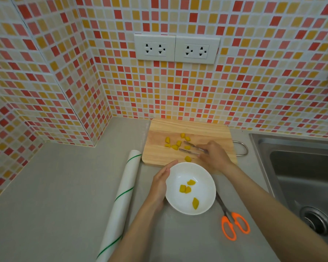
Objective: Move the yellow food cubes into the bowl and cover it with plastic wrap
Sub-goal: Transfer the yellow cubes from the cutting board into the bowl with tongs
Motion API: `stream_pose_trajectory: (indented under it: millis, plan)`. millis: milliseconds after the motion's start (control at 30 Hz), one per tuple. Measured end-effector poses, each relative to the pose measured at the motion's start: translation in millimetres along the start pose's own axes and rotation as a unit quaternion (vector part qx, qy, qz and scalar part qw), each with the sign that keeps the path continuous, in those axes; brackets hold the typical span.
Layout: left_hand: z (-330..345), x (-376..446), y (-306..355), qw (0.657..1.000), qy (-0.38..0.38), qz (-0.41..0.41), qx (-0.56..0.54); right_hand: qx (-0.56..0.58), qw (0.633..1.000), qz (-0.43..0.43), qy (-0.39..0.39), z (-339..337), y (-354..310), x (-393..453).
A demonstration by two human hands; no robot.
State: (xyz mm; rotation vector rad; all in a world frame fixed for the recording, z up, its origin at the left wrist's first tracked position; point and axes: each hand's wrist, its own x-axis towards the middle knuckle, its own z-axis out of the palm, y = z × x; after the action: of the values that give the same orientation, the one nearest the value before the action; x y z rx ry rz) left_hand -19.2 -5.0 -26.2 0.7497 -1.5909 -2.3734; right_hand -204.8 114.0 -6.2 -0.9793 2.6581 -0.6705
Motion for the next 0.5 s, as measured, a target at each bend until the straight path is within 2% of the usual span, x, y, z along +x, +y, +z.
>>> stream_pose_trajectory:
  millis: [333,500]
  plan:
    - [0.4,0.0,-1.7,1.000,-0.002,0.001,-0.011,-0.007,0.998,-0.003,0.065,21.0,-6.9,12.1]
    - [1.7,-1.0,-0.9,1.000,-0.002,0.001,-0.005,0.061,0.993,-0.023,0.098,10.9,-10.0,-9.4]
